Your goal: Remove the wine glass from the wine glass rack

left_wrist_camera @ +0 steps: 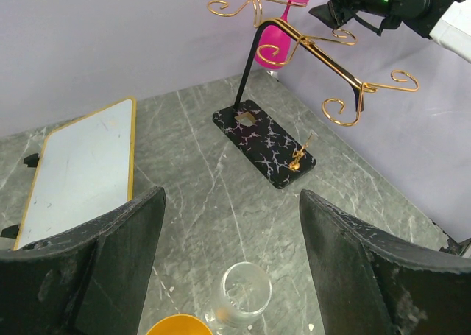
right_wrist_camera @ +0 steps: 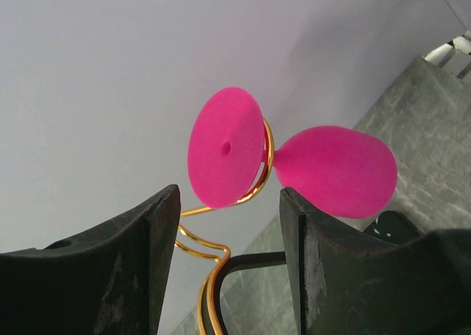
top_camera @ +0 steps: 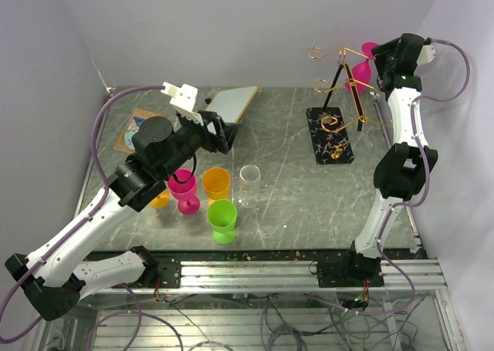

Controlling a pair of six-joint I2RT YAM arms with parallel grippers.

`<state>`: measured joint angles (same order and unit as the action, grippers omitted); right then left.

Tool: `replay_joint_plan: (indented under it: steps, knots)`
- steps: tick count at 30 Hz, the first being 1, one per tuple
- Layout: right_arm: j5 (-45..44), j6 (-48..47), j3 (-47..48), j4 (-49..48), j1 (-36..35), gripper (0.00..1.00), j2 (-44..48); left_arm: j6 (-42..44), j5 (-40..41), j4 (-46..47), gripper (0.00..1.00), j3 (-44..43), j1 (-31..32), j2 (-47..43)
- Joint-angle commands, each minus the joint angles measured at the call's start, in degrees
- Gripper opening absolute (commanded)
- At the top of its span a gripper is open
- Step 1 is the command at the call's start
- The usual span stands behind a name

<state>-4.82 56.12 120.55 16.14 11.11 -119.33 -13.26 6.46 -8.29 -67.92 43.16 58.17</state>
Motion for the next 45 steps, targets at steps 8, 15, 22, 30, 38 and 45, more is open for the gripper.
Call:
replay_joint_plan:
  steps: [8,15,22,30,38,45]
  knots:
    - [0.9,0.5,5.3,-1.3,1.4,0.48,-3.8,1.0,1.4,2.9,0.84,0.2,0.0,0.1]
    - [1.6,1.2,5.6,-2.6,1.5,0.42,-4.6,1.1,1.5,2.8,0.84,0.2,0.0,0.0]
    - [1.7,1.1,5.6,-3.0,1.5,0.36,-4.4,1.1,1.4,2.8,0.84,0.2,0.1,0.2]
    - [1.3,0.4,5.9,-2.8,1.5,0.38,-3.7,1.2,1.4,2.8,0.84,0.2,0.2,0.3]
    - [0.4,-0.4,7.0,-2.3,1.6,0.43,-4.0,1.1,1.2,2.8,0.84,0.2,0.3,0.4]
    - [1.5,0.8,7.0,-3.1,1.6,0.42,-4.6,1.1,1.2,2.8,0.85,0.2,0.4,0.4]
